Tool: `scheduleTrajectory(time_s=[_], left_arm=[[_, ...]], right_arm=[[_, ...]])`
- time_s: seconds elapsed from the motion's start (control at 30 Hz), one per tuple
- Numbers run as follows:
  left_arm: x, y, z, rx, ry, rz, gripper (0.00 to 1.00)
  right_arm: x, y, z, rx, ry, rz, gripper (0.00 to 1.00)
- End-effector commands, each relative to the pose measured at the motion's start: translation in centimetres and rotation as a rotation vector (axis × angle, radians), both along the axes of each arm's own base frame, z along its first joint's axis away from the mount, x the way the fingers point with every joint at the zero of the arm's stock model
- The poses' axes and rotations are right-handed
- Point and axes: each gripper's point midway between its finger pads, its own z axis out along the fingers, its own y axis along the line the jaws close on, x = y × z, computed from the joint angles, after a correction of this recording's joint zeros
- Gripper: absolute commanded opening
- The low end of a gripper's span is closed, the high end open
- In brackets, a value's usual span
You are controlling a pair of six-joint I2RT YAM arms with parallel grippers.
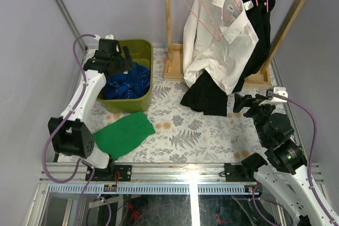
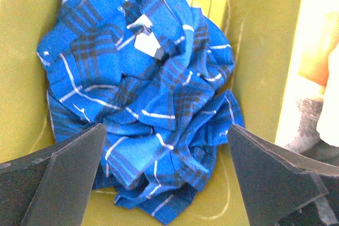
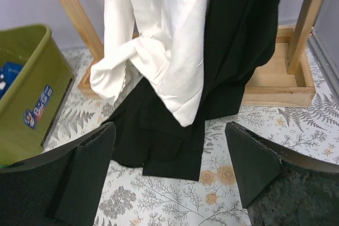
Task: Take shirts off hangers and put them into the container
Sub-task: Place the shirt in the bin, then pick up the hanger from the clothesline.
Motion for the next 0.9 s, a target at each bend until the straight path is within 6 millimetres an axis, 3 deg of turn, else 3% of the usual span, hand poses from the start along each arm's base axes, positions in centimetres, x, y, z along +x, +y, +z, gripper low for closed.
scheduleTrajectory(time_s=[0.0,0.1,0.27,0.33,0.53,0.63,0.77,0.87], left_arm=[[-0.8,-2.2,1.0,-0.098,-0.098,-0.083,1.0],[-1.5,-3.3,1.8,-0.159,-0.117,-0.111,1.0],[-3.0,-4.4,3.5,-0.237,-0.184,-0.14,1.0],[-4.0,-4.3,3.3,-0.249,-0.227,-0.142,1.0],[-7.1,-4.3,3.1,-0.268,-0.312,-0.169,1.0],[-8.5,-4.5,2.8,-0.273,-0.374,-0.205,1.0],[-9.9,-4.8,3.7,-0.25,-0.482,-0.278,1.0],[-10.9,-5.2,3.0,-0.241,-0.448,-0.328,1.0]], right_arm=[[0.2,-2.7,3.7,0.147,-0.098,-0.175,0.9],[0.4,-4.4,2.7,0.211,-0.018,-0.322,0.9],[1.8,-3.6,4.6,0.127,0.035,-0.315,0.96],[2.5,-3.6,5.0,0.068,0.077,-0.337,1.0],[5.2,-1.6,8.6,0.021,0.136,-0.194,0.99],[7.3,0.1,9.5,0.058,0.205,0.029,0.99],[9.8,-0.8,11.4,0.099,0.252,0.124,0.99],[10.4,-0.4,15.4,0.157,0.165,0.138,0.99]])
